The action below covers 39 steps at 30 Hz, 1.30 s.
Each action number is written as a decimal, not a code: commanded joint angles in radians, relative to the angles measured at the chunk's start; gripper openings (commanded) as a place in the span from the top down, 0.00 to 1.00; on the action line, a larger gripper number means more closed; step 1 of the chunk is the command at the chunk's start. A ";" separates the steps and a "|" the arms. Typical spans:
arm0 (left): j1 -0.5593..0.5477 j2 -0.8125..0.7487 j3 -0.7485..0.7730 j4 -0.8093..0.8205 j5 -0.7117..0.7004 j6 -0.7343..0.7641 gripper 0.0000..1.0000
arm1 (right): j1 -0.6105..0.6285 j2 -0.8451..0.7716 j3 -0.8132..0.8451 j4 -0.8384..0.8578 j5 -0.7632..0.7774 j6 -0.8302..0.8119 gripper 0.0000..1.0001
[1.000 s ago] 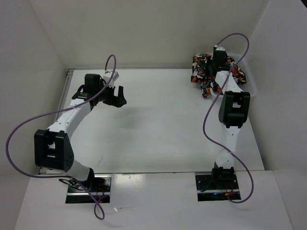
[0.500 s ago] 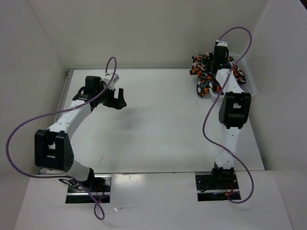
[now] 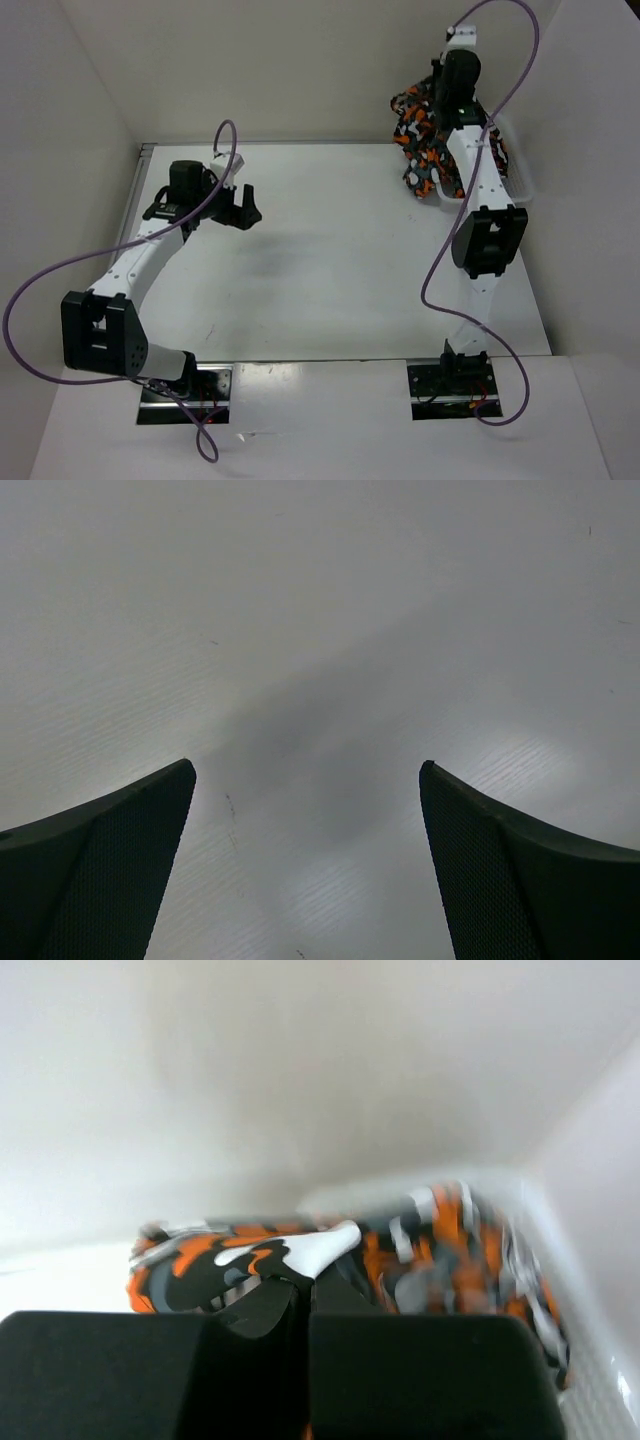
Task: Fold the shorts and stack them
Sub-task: Grab the shorts from the pile, then move the shorts to the center of the board
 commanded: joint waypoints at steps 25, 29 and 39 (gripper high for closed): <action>0.179 -0.331 -0.071 -0.044 -0.014 0.004 0.01 | 0.578 -0.109 0.106 -0.245 -0.091 0.034 0.01; 0.155 -0.331 -0.129 -0.079 0.070 0.004 0.01 | 0.540 -0.238 -0.189 -0.245 -0.100 -0.017 0.01; -0.009 -0.231 -0.235 -0.110 0.179 0.004 0.01 | 0.426 -0.336 -0.732 -0.121 -0.186 -0.108 0.23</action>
